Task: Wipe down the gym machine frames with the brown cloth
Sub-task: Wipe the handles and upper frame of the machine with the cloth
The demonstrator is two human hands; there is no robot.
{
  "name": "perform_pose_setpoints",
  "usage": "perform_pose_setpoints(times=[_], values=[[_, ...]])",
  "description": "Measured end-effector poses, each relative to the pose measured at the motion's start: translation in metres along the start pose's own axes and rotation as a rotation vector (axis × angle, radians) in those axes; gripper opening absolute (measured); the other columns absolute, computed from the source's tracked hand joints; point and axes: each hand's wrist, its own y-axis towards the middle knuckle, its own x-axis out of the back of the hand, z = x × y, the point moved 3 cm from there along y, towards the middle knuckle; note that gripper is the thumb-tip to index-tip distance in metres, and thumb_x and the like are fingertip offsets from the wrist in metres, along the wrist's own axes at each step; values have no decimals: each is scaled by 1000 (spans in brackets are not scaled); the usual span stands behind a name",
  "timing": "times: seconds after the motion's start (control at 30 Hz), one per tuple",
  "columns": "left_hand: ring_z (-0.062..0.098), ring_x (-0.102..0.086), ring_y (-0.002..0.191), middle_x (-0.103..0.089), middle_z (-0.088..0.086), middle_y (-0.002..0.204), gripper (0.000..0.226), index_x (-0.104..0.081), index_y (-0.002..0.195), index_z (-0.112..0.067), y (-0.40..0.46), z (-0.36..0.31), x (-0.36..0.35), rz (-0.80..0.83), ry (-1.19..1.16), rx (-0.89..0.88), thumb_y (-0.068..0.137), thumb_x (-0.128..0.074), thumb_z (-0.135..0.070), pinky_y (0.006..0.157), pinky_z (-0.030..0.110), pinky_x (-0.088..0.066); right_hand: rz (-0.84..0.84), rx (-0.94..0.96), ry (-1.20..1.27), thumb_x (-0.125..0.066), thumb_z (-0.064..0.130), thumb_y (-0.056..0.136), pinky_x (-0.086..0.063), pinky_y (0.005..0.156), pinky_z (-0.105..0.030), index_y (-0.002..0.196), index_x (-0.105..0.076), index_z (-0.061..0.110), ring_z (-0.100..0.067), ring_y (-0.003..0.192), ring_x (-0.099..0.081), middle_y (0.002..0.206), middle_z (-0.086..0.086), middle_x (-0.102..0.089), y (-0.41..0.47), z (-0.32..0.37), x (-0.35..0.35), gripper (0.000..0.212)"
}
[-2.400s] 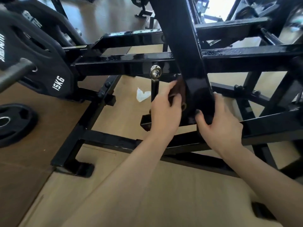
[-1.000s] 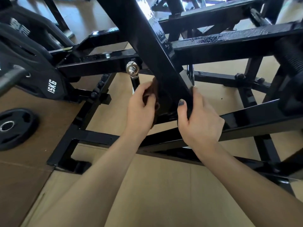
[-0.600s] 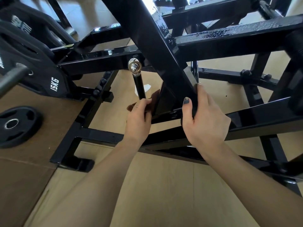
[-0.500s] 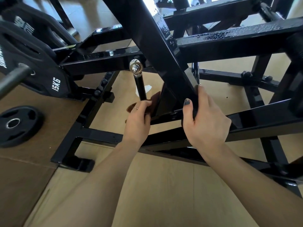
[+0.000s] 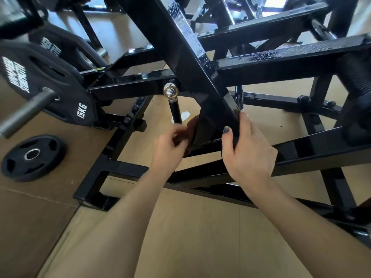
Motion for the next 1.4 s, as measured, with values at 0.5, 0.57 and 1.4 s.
perform_pose_setpoints(times=[0.5,0.57,1.4], values=[[25,-63,104,-59,5,124,36,-50,137,-20,-5,41,-17,139,224,109,103,-53,-8,84,35,-60,-24,11,-4,-19,58,101,-58,77,-43,150,-40,18,-29,112,-67,138,-5,-63,-1,0,0,67],[15,-62,89,-61,0,112,39,-48,140,-21,-9,62,-4,125,253,244,103,-54,-10,72,22,-55,-16,23,-11,-21,57,102,-59,78,-43,149,-40,17,-28,112,-67,137,-5,-62,-1,-2,0,64],[16,-63,95,-63,3,120,28,-53,128,-22,-46,128,27,272,433,192,103,-49,-10,90,37,-56,672,732,-861,-55,65,92,-45,89,-39,148,-36,9,-30,112,-58,128,-11,-56,-46,39,-116,82]])
